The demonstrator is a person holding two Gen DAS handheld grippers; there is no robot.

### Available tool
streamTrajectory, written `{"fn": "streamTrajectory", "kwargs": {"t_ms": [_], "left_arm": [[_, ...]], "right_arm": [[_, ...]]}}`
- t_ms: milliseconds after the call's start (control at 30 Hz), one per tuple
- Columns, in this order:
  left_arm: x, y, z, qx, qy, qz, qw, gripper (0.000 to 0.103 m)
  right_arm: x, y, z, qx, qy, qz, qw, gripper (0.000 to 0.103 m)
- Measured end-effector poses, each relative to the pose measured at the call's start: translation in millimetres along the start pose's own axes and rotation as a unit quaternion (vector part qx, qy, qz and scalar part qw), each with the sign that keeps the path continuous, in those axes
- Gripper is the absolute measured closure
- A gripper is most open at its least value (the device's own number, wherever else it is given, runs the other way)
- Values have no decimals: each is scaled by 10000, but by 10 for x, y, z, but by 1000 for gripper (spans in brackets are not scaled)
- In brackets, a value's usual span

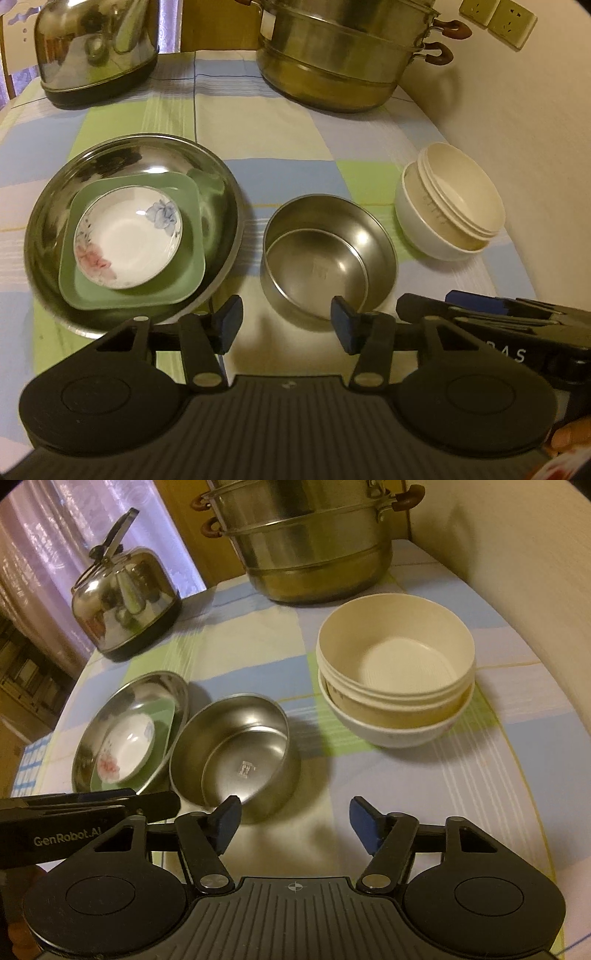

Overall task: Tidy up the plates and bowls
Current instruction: 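Move both grippers to the small steel bowl and close on its rim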

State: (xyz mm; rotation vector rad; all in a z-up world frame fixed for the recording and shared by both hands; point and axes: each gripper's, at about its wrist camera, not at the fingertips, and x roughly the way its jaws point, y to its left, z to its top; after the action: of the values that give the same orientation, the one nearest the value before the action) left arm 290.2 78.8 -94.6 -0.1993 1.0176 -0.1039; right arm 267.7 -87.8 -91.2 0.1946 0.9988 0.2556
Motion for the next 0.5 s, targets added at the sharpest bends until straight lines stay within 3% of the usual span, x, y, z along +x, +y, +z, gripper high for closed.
{"fn": "streamTrajectory", "kwargs": {"t_ms": [500], "left_arm": [[319, 62, 188, 7, 112, -47, 9999, 80]], "right_arm": [[323, 6, 177, 113, -6, 44, 9999, 60]]}}
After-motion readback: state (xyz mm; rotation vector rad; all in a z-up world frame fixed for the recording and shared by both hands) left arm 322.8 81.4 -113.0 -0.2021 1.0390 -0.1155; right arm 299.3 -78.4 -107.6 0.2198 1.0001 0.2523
